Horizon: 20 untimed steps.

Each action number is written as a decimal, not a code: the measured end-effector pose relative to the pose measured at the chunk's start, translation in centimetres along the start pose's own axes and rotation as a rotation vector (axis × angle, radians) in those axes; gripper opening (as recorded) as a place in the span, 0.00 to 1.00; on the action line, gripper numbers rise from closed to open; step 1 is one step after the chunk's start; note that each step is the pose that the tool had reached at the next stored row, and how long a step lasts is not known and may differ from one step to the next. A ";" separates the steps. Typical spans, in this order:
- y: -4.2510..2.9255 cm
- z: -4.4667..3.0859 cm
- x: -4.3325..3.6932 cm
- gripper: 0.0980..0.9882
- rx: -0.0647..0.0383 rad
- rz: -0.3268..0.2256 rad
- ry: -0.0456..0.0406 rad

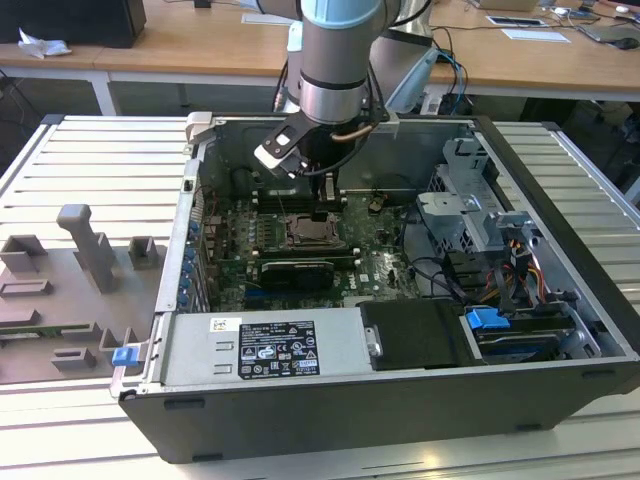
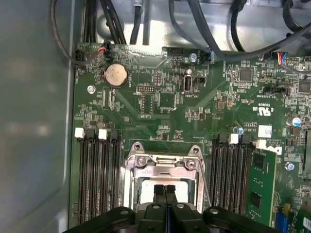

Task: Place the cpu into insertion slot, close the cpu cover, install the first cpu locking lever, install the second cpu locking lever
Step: 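Close the cpu cover, then install the first cpu locking lever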

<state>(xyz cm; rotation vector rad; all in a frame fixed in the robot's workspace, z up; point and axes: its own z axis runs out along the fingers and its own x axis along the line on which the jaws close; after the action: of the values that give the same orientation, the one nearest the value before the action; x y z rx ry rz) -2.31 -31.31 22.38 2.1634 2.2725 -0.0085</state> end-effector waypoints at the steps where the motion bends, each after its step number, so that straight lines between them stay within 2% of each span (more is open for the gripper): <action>1: -0.18 0.00 0.01 0.01 -0.005 0.000 -0.0002; 3: -0.41 0.01 0.02 0.01 -0.009 0.000 -0.0003; 15: -0.76 0.00 0.04 0.01 -0.009 0.000 -0.0003; 20: -0.83 -0.56 0.04 0.01 -0.009 0.000 -0.0003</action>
<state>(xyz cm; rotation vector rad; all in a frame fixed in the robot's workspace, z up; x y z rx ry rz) -3.14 -31.31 22.94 2.1592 2.2679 0.0011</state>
